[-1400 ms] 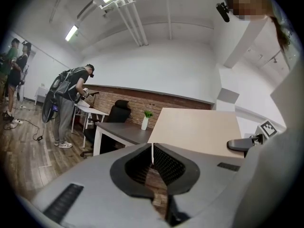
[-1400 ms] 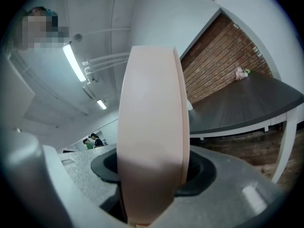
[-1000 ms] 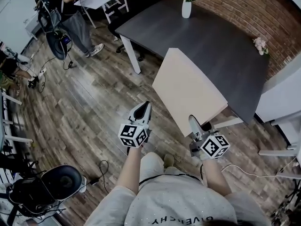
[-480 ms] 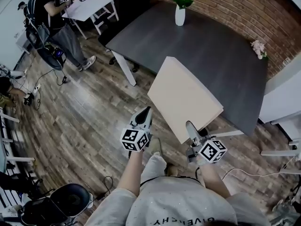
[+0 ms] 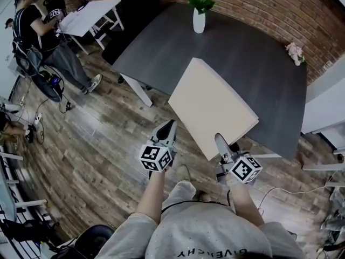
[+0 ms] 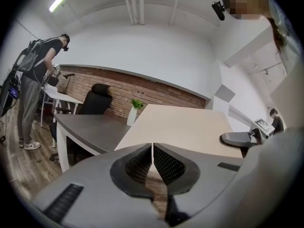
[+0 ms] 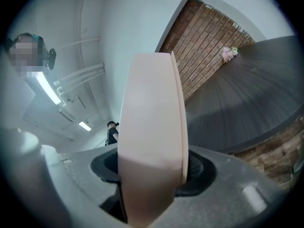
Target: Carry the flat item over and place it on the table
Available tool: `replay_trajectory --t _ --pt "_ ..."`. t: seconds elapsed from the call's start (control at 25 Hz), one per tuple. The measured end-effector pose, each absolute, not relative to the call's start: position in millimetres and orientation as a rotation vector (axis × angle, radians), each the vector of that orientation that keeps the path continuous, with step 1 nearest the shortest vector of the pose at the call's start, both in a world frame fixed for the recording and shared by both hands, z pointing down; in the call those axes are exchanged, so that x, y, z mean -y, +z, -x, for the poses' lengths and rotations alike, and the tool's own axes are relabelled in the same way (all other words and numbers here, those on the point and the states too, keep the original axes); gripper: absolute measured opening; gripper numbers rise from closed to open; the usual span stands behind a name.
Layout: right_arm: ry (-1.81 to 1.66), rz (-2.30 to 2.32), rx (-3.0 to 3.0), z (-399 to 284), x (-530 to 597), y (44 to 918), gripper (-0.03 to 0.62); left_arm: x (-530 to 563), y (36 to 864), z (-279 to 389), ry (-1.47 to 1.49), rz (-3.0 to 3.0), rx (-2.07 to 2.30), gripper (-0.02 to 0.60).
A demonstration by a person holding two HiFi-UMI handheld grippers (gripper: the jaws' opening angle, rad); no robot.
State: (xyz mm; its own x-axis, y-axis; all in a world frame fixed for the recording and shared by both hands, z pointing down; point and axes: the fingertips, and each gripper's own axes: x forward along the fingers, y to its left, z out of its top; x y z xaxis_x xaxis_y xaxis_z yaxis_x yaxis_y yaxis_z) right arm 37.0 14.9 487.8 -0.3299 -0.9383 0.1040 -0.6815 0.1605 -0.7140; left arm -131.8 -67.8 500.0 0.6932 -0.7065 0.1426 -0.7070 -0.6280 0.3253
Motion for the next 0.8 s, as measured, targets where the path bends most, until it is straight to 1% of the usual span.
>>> replay_trajectory --t 0.44,0.6,0.8 --pt "-0.992 1.596 -1.980 -38 56 488 0.273 143 494 137 -0.004 -2.579 1.046 0.008" --pt "-1.003 1.604 -1.946 -34 75 489 0.273 158 497 142 -0.006 -2.584 1.018 0.008" --pt "-1.068 1.581 -1.881 -38 93 489 0.273 164 498 132 -0.022 -2.603 0.988 0.008"
